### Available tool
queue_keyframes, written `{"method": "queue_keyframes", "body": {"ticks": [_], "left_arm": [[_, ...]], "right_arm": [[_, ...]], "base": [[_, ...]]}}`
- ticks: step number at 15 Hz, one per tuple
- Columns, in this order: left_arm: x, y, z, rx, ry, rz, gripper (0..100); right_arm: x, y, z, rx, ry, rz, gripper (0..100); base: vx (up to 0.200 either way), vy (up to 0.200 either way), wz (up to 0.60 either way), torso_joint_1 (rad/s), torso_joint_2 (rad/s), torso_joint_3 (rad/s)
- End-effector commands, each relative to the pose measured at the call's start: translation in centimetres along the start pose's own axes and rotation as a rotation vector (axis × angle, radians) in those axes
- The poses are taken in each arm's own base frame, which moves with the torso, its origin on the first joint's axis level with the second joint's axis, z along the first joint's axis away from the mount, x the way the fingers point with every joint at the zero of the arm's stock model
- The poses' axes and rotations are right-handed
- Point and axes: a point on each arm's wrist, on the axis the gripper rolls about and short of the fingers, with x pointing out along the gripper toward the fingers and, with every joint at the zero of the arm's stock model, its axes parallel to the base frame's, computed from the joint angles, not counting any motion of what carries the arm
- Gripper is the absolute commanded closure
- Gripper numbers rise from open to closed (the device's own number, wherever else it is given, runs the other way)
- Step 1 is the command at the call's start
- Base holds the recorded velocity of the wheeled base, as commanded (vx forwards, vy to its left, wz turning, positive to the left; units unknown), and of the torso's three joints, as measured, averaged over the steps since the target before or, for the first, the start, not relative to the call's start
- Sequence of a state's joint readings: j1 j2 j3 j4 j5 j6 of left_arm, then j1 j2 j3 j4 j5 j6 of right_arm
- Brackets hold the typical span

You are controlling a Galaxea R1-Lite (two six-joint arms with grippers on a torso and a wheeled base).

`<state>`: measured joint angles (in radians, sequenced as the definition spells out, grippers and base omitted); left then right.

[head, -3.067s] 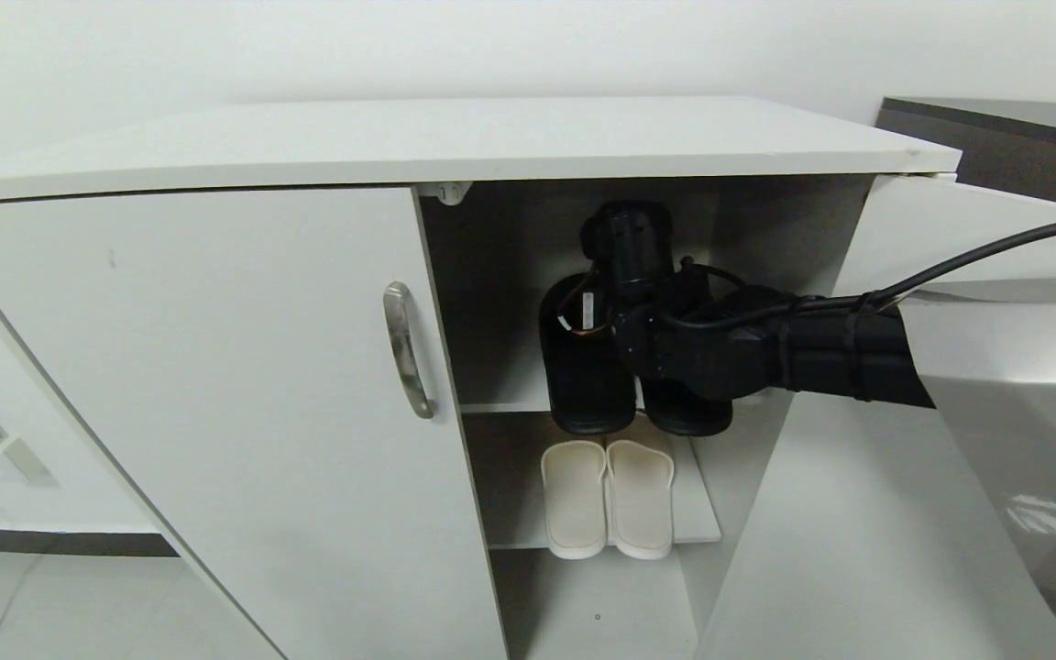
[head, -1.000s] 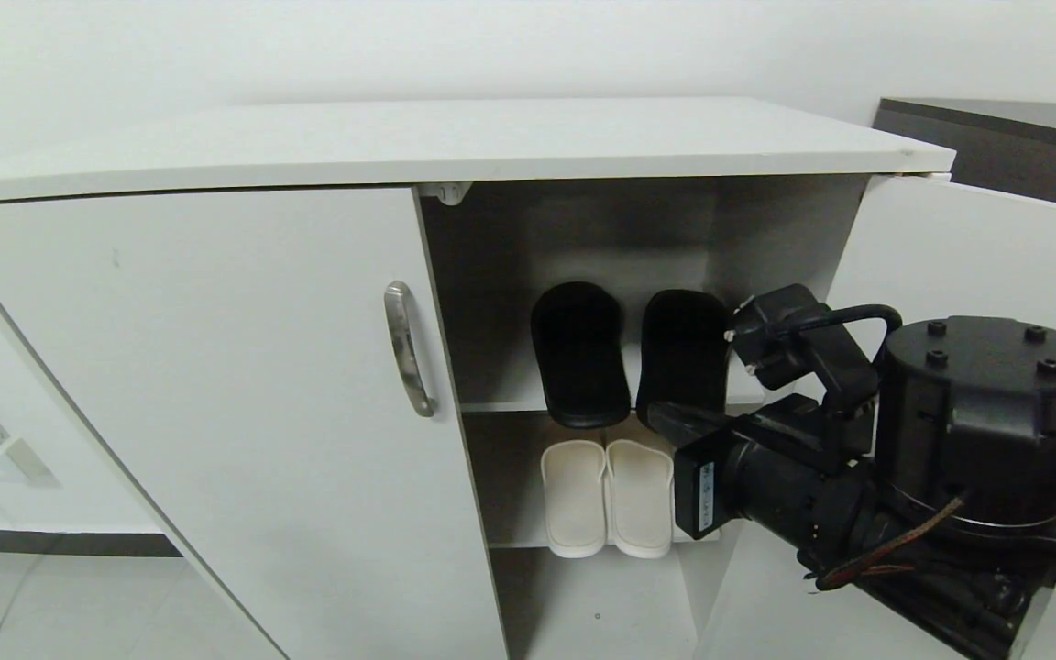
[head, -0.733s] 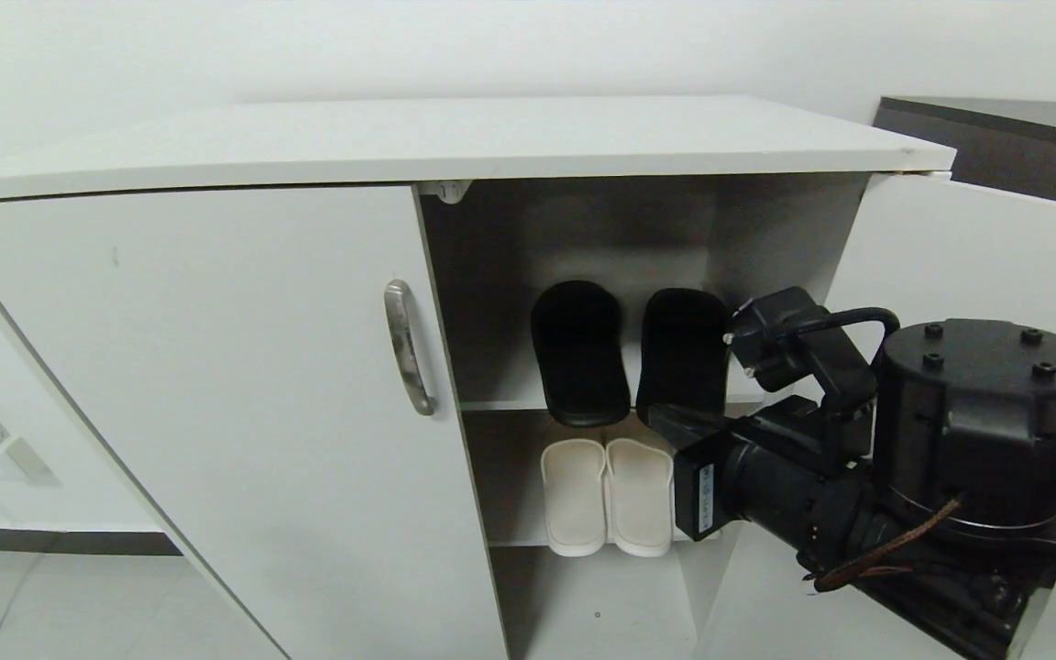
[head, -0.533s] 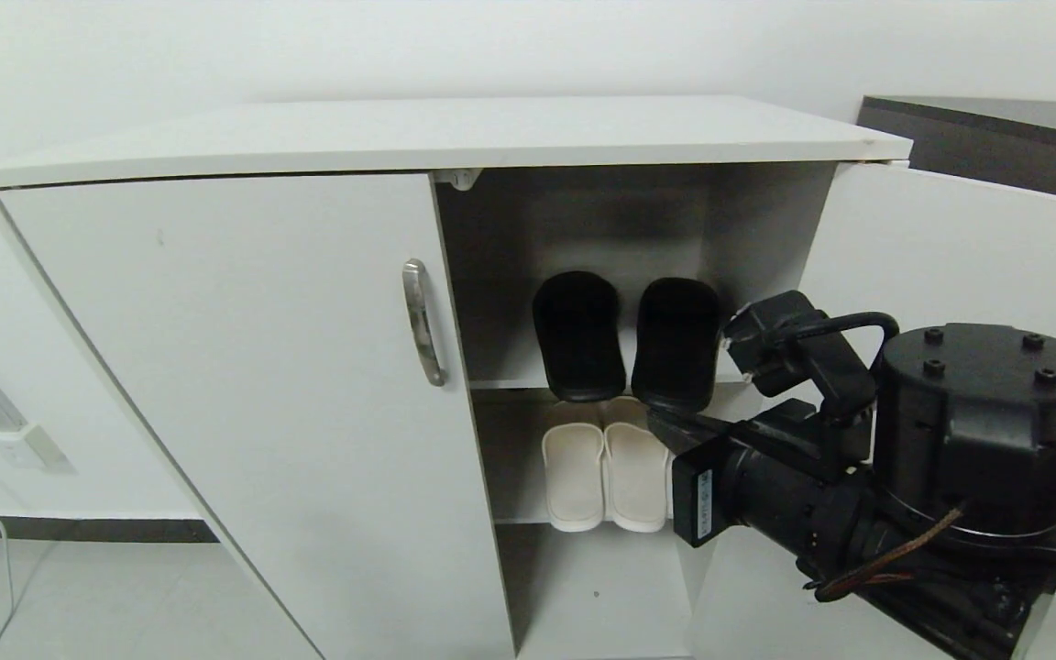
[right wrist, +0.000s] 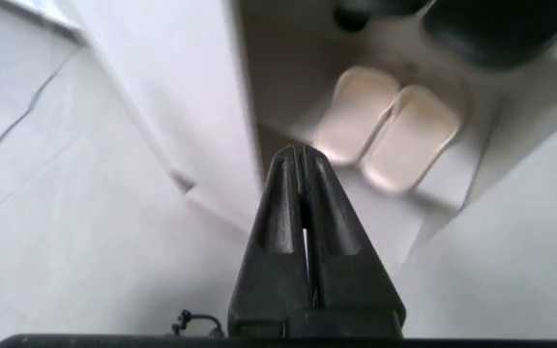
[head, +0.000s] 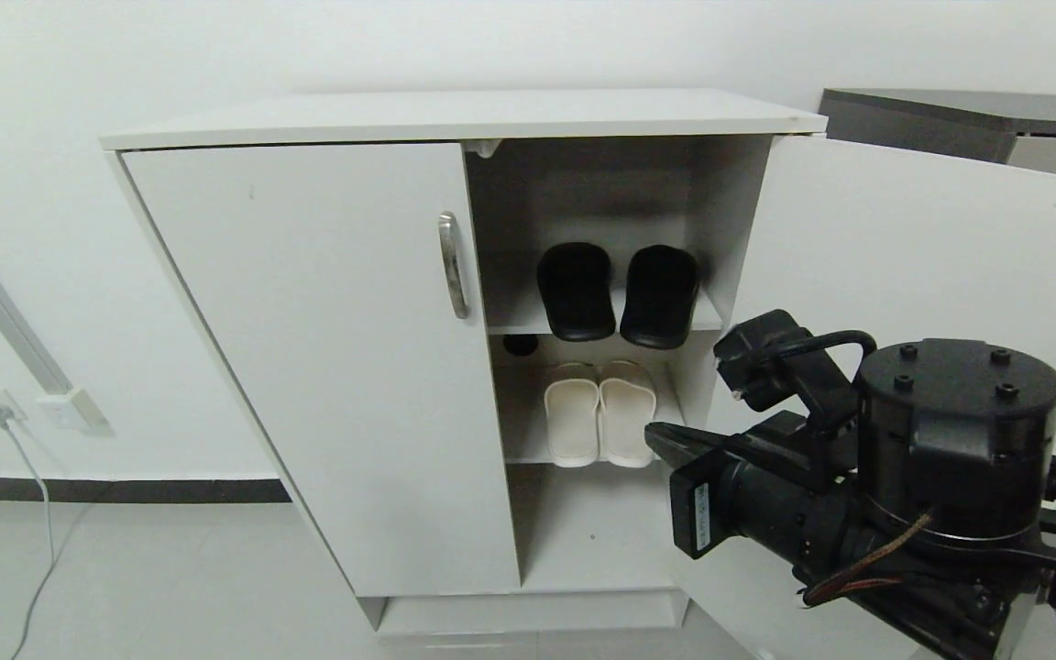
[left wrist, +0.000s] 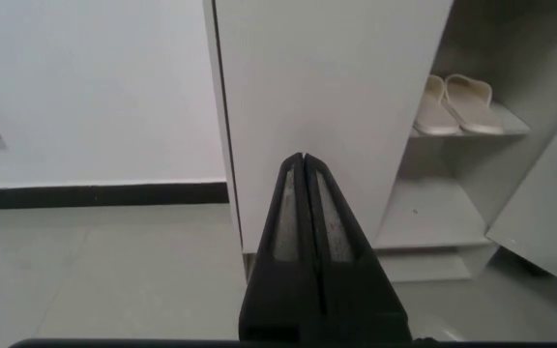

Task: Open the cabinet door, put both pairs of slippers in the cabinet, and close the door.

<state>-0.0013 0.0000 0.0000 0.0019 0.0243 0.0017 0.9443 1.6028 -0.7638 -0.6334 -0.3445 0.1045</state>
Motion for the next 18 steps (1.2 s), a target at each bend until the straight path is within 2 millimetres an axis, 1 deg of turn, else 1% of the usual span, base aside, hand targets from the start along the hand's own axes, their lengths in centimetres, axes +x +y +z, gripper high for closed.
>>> {"method": "queue_keyframes", "body": {"ticks": [1,4,7,18], "left_arm": [[0.0,0.0,0.0,0.0,0.0,0.0,100],[0.0,0.0,0.0,0.0,0.0,0.0,100],[0.0,0.0,0.0,0.0,0.0,0.0,100],[0.0,0.0,0.0,0.0,-0.002,0.0,100]], "right_arm": [[0.5,-0.5,-0.4,0.0,0.017,-0.006,100],[0.8,-0.9,-0.8,-0.001,0.033,0.0,100],[1.2,-1.0,-1.2,-0.005,0.049,-0.007,100],[1.4,-0.9,-1.7,-0.012,0.067,-0.009,100]], "base": [[-0.2,0.0,0.0,0.002,0.0,-0.007],[-0.2,0.0,0.0,0.001,0.0,0.004],[0.0,0.0,0.0,0.0,0.0,0.0],[0.0,0.0,0.0,0.0,0.0,0.0]]}}
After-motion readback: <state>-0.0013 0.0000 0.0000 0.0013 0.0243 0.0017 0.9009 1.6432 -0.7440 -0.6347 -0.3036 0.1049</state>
